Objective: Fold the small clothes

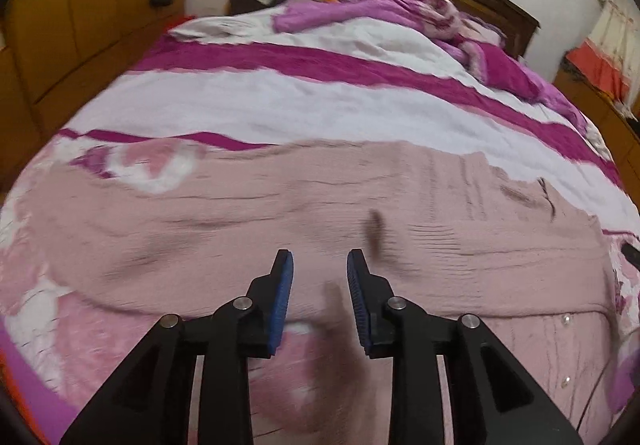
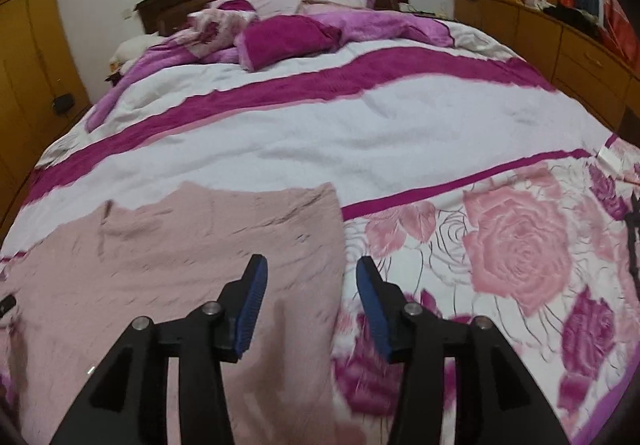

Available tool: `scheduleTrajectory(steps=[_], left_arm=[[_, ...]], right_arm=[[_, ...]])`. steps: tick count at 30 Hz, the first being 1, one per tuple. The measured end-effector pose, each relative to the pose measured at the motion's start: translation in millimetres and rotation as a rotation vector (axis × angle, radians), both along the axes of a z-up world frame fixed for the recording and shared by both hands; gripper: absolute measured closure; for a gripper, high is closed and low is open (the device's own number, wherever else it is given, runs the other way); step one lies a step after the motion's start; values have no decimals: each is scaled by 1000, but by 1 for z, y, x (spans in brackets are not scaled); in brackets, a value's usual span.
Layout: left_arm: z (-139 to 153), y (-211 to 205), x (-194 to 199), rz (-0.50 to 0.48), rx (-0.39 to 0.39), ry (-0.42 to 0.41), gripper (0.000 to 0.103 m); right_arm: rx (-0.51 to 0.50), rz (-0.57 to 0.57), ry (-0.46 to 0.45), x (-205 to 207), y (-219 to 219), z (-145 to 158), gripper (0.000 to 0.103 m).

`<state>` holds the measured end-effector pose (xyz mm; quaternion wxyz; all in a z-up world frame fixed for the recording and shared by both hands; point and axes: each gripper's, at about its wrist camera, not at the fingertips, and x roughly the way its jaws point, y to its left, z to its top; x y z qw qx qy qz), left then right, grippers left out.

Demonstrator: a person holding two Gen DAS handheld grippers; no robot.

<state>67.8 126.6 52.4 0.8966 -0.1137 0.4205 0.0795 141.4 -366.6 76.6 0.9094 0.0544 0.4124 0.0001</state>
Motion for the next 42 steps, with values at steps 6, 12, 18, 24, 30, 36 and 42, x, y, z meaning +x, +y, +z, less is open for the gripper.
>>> scheduleTrajectory(steps=[6,12,18,24,30,36,42], left_arm=[[4,56,-29,151,-4,-3,94],[-3,118,-51,331,-62,-9,94],[-21,151,-65,366,-168,6,93],[-39,168,-63,388,-342,-19,89],[-48,183,-65,434,-479,-84,88],[-49,186,-57,427,-483,-98,88],[-53,191,-48,424,-497,-100,88]], right_arm=[[20,78,29,-40,22,24,48],[64,140,78,-68,45,22,46],[60,162,116,-85,71,-3,46],[42,132,182,-88,81,-38,45],[35,103,204,-91,82,-62,42],[42,95,196,-90,81,-68,38],[38,101,191,-87,82,-69,34]])
